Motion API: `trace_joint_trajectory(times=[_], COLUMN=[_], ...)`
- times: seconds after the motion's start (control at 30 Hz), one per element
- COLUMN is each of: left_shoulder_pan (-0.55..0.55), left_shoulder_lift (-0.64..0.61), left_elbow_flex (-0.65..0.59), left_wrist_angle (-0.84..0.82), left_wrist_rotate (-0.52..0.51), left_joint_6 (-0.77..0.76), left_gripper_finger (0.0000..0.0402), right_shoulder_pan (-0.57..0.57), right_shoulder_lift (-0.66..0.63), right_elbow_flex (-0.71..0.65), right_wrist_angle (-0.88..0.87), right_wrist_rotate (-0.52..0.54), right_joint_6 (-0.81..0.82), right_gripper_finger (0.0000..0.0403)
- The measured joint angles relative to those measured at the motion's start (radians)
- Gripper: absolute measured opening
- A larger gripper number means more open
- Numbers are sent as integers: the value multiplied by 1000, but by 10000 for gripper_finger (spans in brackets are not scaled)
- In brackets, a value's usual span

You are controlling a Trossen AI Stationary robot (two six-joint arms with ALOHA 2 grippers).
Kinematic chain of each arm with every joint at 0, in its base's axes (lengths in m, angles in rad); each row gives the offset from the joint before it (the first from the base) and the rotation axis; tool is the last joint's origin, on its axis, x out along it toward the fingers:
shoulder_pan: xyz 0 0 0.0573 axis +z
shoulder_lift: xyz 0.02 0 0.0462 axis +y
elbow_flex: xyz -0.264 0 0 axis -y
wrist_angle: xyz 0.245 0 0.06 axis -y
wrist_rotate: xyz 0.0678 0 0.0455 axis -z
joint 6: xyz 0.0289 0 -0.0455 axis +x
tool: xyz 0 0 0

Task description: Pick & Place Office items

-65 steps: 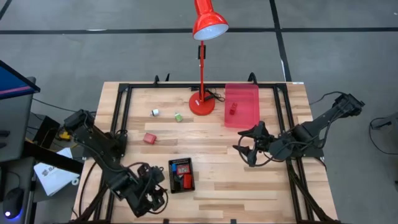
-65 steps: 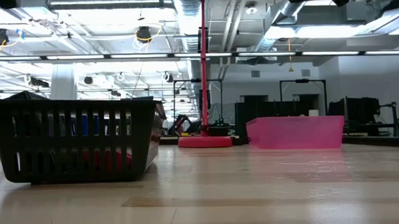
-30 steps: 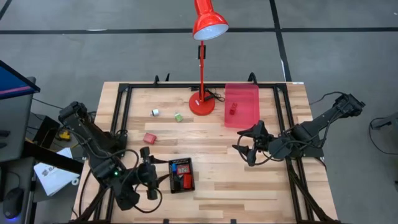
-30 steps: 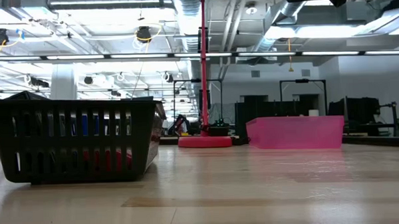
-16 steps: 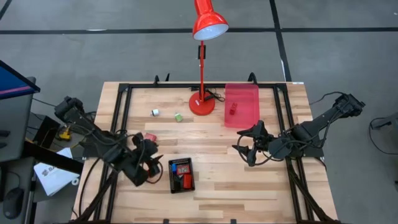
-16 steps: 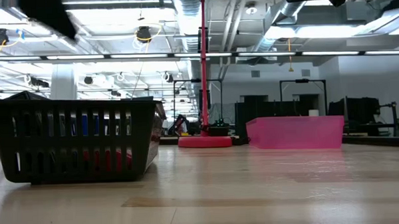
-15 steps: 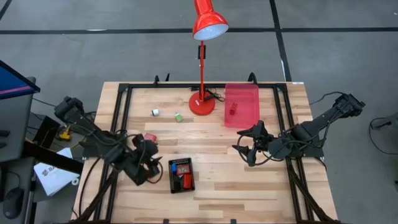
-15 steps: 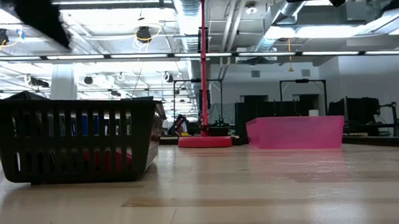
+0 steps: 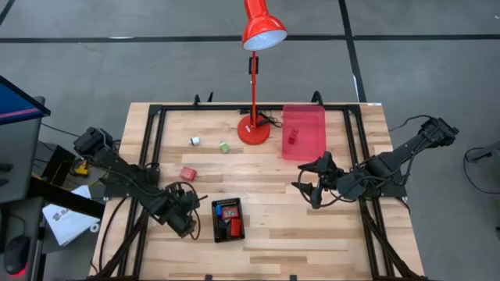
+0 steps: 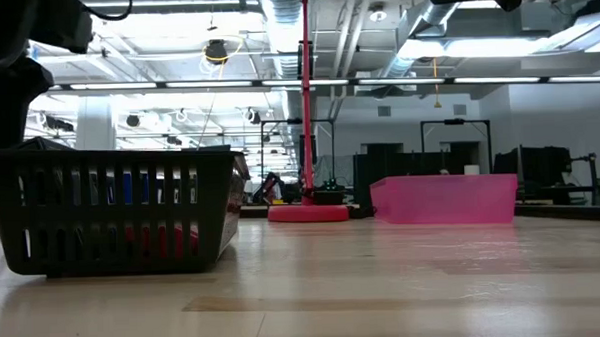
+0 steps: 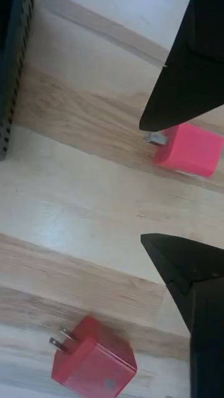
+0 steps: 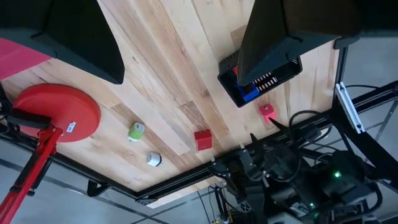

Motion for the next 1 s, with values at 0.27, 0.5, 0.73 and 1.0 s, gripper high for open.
trace_joint_trajectory(times=[0.27,0.5,0.73,1.0], left_shoulder_pan=[-21,-19,-21,-26], left_shoulder_lift=[-41,-70,-47,39], left_elbow_flex=[4,6,6,6], left_wrist_angle=[-39,-64,54,-58], left_wrist_rotate=[64,71,69,144], left_joint_6=[-8,-25,-52,-24], left_gripper_finger=[283,283,283,283], right_shoulder_pan=[0,0,15,15], right_shoulder_lift=[0,0,0,0], right_elbow_flex=[0,0,0,0], right_wrist_angle=[-2,-3,-3,-3], right_wrist_rotate=[-26,-28,-34,-34], right_joint_6=[14,35,38,38], right_gripper_finger=[305,305,305,305])
